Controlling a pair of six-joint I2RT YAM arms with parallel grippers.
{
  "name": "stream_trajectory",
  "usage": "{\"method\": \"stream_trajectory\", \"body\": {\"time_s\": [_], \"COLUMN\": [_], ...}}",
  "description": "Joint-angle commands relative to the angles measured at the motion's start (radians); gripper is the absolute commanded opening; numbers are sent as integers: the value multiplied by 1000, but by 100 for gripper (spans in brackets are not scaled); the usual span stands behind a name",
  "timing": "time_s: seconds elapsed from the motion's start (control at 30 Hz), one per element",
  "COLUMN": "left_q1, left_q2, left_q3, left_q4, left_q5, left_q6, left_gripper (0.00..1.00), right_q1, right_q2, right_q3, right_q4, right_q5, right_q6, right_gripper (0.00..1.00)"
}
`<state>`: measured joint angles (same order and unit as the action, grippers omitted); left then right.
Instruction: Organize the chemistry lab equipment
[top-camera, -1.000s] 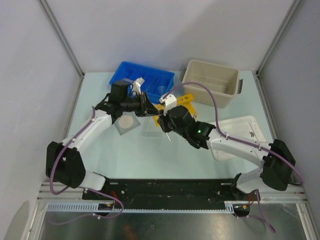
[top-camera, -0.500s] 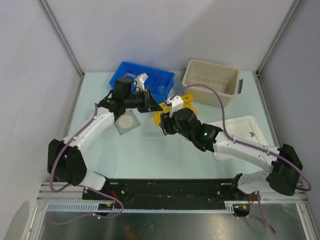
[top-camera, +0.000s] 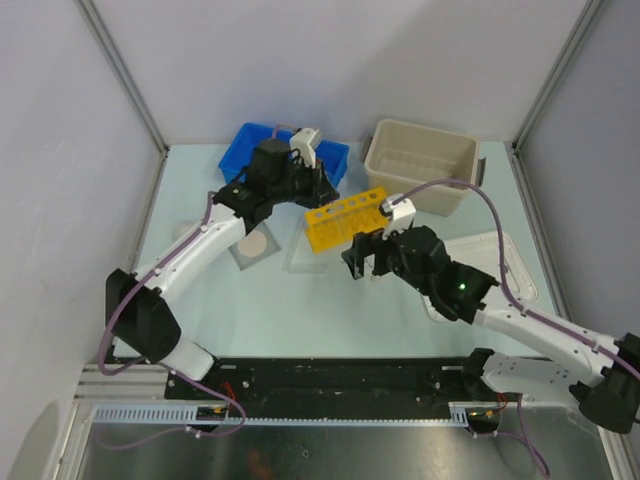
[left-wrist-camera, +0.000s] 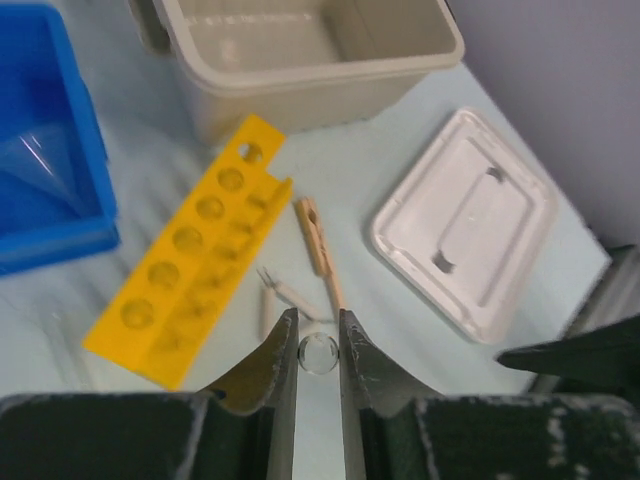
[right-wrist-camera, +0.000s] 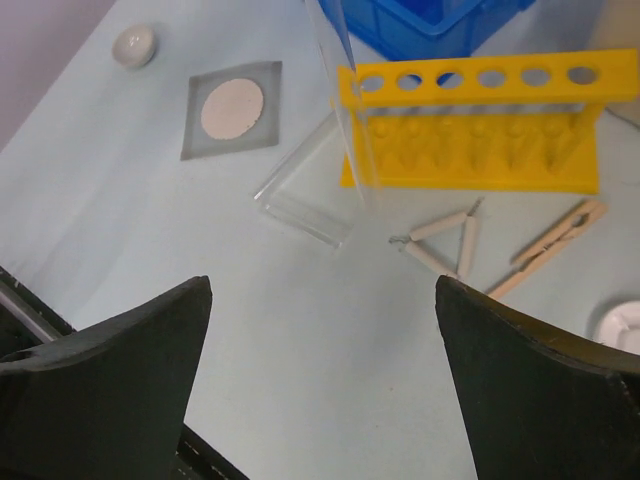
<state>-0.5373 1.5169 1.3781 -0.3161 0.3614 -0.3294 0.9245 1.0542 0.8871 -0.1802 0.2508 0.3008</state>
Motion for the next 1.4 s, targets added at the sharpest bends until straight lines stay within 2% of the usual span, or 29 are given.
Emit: {"method": "stream_trajectory", "body": {"time_s": [0.0,0.23,0.47,0.77,1.37], "left_q1": [-77,-123,-141,-148,-150], "left_q2": [48,165,204,200,158], "left_q3": [113,223,213,170,119], "left_q4": [31,43,77,92,100], "left_q5": [-237,-409,-514,-508,-468], "left_q6": [212,312,385,377,315], "left_gripper": [13,13,14,16,18], "right_q1": [-21,-63,-124,-169,-176], "right_q2": [-114,-236,-317,-317,-311], "right_q3": [-45,-95,-121,-123,-122], "right_q4": [-34,-102,-120,-123,-135], "right_q5": [26,51,30,-1,-24], "right_q6": [27,40,47,51,63], "right_gripper": [99,99,99,99,99]}}
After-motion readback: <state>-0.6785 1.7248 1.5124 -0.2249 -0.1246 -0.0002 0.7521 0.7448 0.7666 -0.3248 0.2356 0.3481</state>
